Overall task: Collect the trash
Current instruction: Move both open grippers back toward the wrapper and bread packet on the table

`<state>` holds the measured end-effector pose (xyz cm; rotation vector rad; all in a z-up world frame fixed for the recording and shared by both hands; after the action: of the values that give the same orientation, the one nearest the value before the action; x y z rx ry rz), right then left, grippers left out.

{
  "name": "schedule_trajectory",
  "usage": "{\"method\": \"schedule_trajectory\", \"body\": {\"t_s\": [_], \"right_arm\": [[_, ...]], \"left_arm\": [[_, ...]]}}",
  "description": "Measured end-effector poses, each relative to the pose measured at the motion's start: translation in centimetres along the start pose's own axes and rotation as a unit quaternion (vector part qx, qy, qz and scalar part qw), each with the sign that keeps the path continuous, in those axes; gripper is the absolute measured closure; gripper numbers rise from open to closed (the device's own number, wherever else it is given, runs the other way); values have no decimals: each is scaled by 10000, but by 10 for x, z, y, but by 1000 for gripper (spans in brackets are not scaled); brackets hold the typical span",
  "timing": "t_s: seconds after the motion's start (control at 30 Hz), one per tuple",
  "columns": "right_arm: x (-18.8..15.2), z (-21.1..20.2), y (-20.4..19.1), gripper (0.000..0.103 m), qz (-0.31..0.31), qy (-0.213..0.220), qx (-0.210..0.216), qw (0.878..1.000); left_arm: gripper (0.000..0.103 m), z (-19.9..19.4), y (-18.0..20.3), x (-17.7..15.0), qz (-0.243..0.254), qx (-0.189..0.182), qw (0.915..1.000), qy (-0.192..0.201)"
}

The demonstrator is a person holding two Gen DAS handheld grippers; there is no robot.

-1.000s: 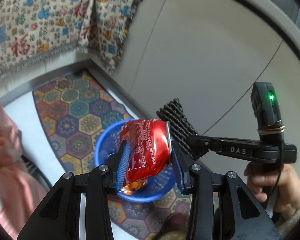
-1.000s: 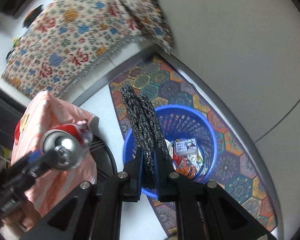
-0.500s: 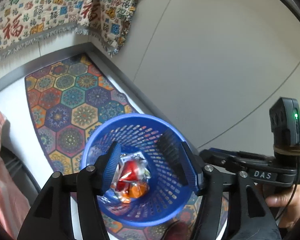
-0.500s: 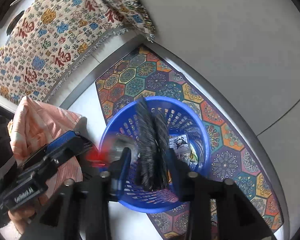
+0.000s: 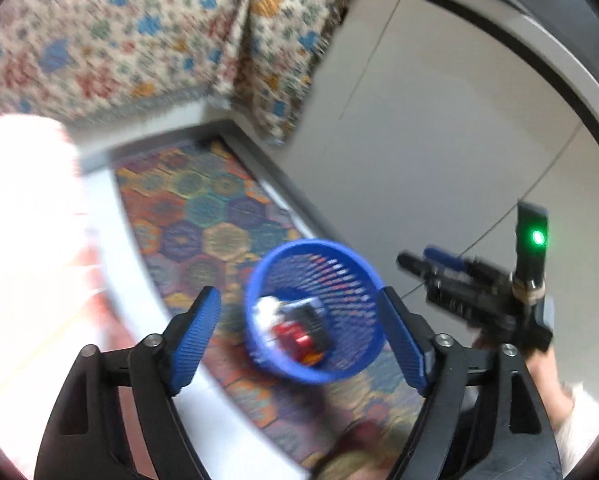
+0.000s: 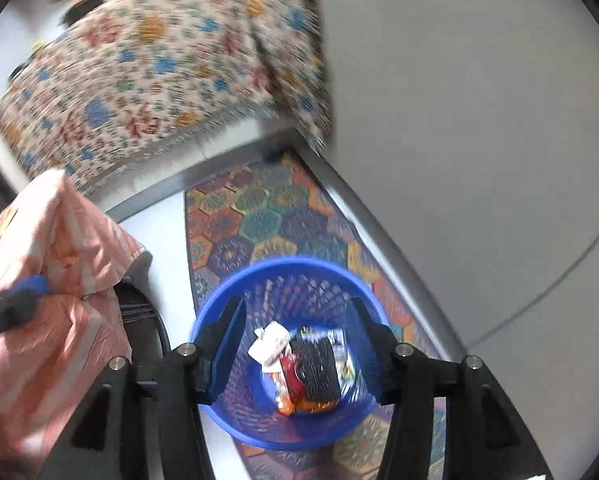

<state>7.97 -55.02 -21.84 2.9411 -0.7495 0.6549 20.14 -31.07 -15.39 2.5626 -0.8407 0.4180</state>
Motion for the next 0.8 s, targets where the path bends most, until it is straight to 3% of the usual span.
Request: {"method": "schedule_trajectory", "body": {"t_s": [0.07, 0.2, 0.3, 0.4, 0.53, 0.63, 0.7, 0.8], "right_arm": [[-1, -16, -30, 47, -322, 219, -112, 9992], [1, -42, -92, 47, -822, 429, -36, 9957], [-2, -63, -162, 40, -1348, 506, 153, 9895], [-8, -76, -247, 39, -1989, 418, 535, 9777], [-17, -71, -346, 39, -2683, 167, 912, 9589], [-23, -53, -404, 39, -3091, -46, 931, 9465], [-25, -37, -430, 39, -3260, -177, 844, 9414], [-25, -20, -454, 39, -3394, -352, 721, 9372]], "left_arm": [[13, -36, -25, -23, -9, 348, 9994, 87], [11, -89, -101, -70, -449, 1078, 9931, 74], [11, -114, -160, -98, -754, 1702, 9825, 0], [11, -133, -224, -118, -1252, 2240, 9665, 8], [11, -137, -289, -131, -1943, 2551, 9472, 33], [11, -134, -321, -133, -2170, 2783, 9357, 8], [11, -130, -332, -130, -2249, 2840, 9321, -23], [8, -129, -343, -130, -2297, 2766, 9331, 62]]}}
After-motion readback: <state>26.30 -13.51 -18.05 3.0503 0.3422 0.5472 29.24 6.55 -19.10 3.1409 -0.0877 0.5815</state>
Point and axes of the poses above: each gripper's, at about its wrist camera, not at the fingertips, and z roughly the way its jaws point, y to its right, x to its top, the point moved 2 cm from there along z, roughly the way its jaws point, and after that the axes turned 15 degrees about -y, right-handed, at the moved point
